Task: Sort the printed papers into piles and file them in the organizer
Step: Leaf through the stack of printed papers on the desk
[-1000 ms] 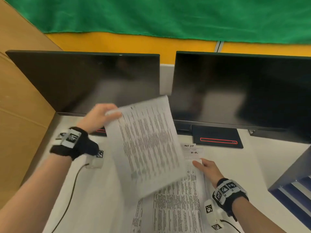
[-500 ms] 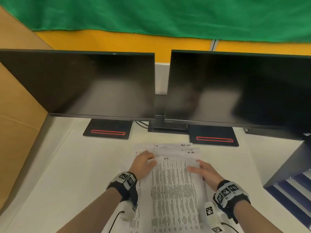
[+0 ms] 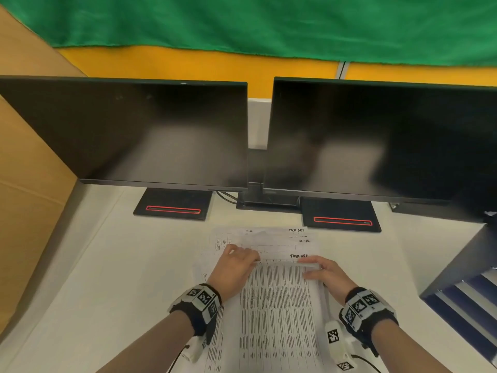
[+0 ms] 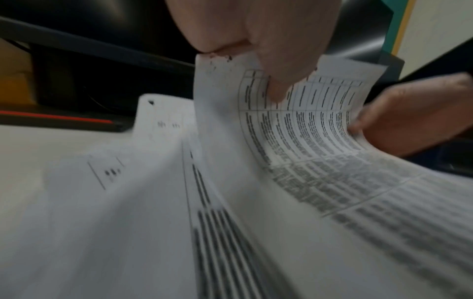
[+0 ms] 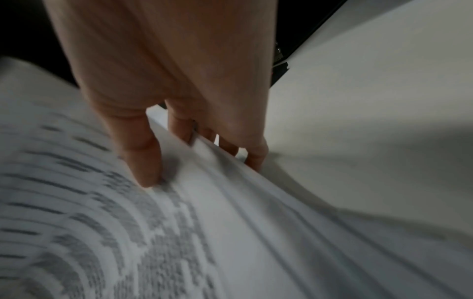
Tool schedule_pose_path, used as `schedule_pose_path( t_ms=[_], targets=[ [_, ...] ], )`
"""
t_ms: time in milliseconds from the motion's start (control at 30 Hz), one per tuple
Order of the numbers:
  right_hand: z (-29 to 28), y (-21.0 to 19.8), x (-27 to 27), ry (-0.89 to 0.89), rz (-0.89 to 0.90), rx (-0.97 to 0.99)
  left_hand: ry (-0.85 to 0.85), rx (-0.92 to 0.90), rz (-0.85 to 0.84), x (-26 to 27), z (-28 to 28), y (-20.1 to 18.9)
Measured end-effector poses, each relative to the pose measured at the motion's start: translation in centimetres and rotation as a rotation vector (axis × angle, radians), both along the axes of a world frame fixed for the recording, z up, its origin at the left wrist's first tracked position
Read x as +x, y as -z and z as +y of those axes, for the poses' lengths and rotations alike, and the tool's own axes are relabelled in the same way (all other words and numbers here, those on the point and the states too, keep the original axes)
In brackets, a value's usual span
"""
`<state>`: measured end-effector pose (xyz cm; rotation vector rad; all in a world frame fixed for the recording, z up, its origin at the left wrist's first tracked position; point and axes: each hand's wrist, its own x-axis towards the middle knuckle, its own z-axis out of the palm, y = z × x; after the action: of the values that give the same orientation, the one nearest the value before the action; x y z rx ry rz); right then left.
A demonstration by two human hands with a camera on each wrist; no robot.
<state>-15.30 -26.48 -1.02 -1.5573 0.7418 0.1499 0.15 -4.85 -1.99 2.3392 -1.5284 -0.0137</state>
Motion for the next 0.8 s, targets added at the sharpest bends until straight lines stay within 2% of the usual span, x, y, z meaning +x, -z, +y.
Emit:
schedule_pose_path(
  t_ms=[67, 167, 233, 300, 400, 567, 800],
  targets=[
    [-0.1, 0.0, -0.1, 0.015, 0.012, -0.004, -0.061, 0.009, 0.110, 1.3, 1.3, -1.1],
    [-0.3, 0.4, -0.2, 0.028, -0.009, -0.055, -0.166, 0.038, 0.234, 6.1, 5.1, -2.7],
    [-0.1, 0.5, -0.1, 0.071, -0.035, -0.093, -0.288, 0.224, 0.271, 9.7, 8.3, -4.0],
    [0.3, 0.7, 0.1, 0.152, -0.079, -0.158, -0.408, 0.465, 0.226, 12.8, 11.5, -4.6],
    [1.2, 0.5, 0.5, 0.226, -0.141, -0.216, -0.521, 0.640, 0.233, 15.7, 15.0, -4.3],
    [1.8, 0.2, 1.0, 0.269, -0.174, -0.186, -0.639, 0.663, 0.295, 17.0, 17.4, -3.0],
    [0.0, 1.0, 0.3, 0.104, -0.185, -0.238, -0.741, 0.687, 0.262, 17.2, 16.2, -2.2]
  ],
)
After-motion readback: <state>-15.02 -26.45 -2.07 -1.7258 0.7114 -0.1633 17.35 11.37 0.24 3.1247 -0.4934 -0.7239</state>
